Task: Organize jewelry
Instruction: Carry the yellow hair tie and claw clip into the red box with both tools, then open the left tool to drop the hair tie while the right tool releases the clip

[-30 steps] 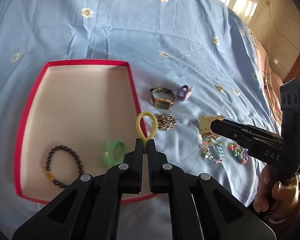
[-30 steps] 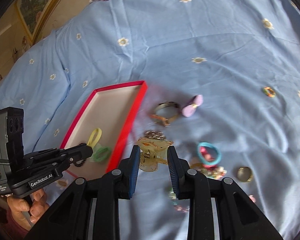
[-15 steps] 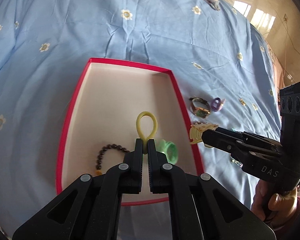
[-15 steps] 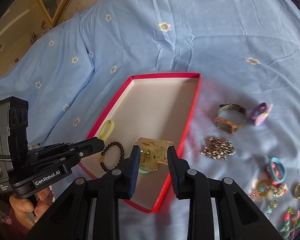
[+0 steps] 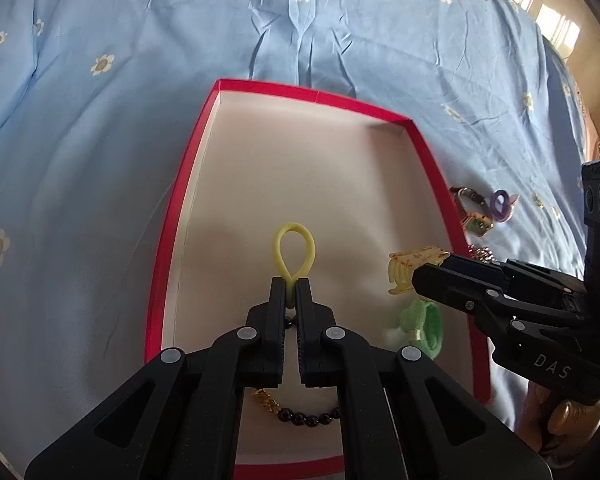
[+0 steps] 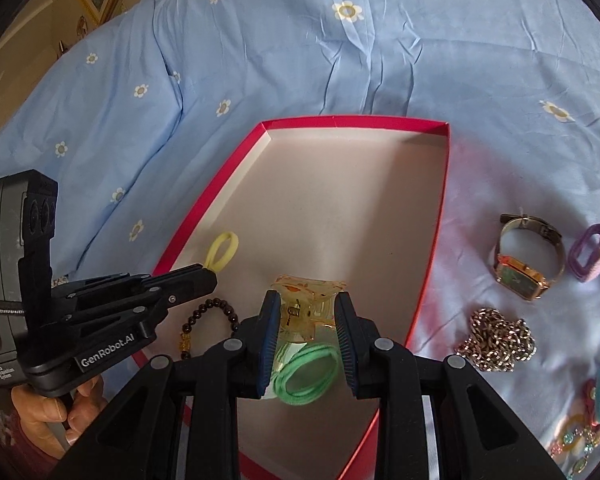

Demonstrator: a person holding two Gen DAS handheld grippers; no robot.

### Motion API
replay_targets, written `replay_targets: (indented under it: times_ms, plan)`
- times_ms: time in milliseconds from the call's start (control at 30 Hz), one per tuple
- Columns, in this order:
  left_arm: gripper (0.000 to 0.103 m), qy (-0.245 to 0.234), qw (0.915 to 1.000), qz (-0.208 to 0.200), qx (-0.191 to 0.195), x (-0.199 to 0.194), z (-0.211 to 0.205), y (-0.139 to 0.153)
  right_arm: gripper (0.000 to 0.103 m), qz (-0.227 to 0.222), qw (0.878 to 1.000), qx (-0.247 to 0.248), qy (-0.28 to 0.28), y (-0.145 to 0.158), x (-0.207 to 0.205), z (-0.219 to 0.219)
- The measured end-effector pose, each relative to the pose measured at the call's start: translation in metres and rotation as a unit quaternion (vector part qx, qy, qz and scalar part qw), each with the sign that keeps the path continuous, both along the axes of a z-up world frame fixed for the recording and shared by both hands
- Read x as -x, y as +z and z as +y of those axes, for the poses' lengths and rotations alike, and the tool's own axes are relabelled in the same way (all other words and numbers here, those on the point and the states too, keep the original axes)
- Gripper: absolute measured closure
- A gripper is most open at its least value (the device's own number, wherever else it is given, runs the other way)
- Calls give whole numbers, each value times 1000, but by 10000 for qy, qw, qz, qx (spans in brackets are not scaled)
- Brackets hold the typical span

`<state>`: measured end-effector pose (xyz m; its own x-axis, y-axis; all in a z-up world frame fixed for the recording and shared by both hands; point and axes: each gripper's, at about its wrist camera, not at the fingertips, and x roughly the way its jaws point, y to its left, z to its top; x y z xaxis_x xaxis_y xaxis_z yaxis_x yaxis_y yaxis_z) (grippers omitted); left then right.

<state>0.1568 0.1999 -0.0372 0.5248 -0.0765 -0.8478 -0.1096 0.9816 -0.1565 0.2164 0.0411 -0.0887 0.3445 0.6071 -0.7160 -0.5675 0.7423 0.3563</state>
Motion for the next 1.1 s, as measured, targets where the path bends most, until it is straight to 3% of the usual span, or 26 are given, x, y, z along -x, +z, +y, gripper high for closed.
replay_targets:
  times_ms: [200, 500, 567, 867, 1000, 1100]
  plan:
    - [95, 105, 9998, 131, 77, 0, 7, -11, 75, 69, 9999, 117, 48, -11, -4, 6]
    - [79, 180, 9998, 101, 55, 2, 9, -8, 71, 157, 9998, 47, 59, -13, -4, 6]
    - [69, 214, 9997, 83, 66, 4, 9, -7, 70, 179, 9998, 9, 50, -13, -4, 5]
    - [56, 430, 9988, -170, 176, 24, 10, 15, 65, 96, 9998, -157, -1, 2, 4, -5]
    - [54, 485, 9980, -269, 297, 34, 7, 22, 57, 27, 9995, -294, -81, 12, 13, -20]
    - [48, 495, 9975, -291, 414, 41, 2, 24, 55, -28, 9992, -359, -166, 19, 22, -34]
